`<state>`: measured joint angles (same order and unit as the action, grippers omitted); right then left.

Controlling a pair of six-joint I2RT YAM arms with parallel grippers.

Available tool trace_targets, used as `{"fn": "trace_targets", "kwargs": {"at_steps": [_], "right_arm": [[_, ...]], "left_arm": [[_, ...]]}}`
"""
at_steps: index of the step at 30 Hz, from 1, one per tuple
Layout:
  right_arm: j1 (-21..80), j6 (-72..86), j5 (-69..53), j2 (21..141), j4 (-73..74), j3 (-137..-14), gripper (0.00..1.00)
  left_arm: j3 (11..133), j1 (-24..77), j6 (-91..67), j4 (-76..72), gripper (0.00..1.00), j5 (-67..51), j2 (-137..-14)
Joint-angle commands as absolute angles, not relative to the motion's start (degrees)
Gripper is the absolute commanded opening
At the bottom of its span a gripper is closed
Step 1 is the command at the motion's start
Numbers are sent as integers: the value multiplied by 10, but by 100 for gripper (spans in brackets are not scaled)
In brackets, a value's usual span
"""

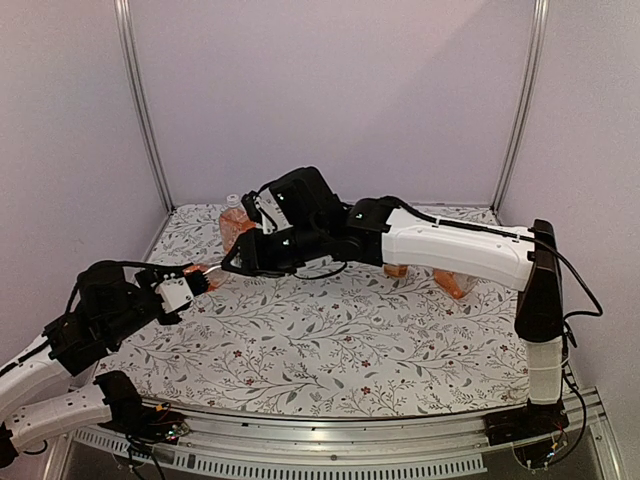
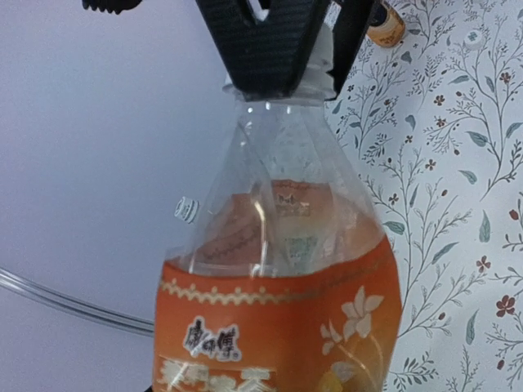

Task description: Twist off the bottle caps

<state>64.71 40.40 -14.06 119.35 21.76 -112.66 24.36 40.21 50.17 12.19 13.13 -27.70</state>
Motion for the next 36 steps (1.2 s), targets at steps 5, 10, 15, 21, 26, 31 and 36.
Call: {"fn": "trace_targets", "kwargs": {"at_steps": [5,10,15,21,26,31,36], "right_arm": [[641,414,-154,1197,197,-1134,51],[638,401,-139,1164,192,-1104,47],[638,405,-147,1144,179,-1083,44],[638,414,-154,1138,166,-1062,52],[638,416,-153,1133,162,-1057,46],[638,421,-159,1139,156,-1056,34],[639,415,-168,1146,151,-1065,10]], "left_arm": [[236,397,521,100,15,131,-273],[236,398,521,100,15,129,-273],[235,398,522,99,15,124,-274],[234,398,523,99,15,127,-273],[232,398,523,99,15,123,-274],[233,398,525,98,15,124,-274],[232,399,526,99,14,120,-274]]}}
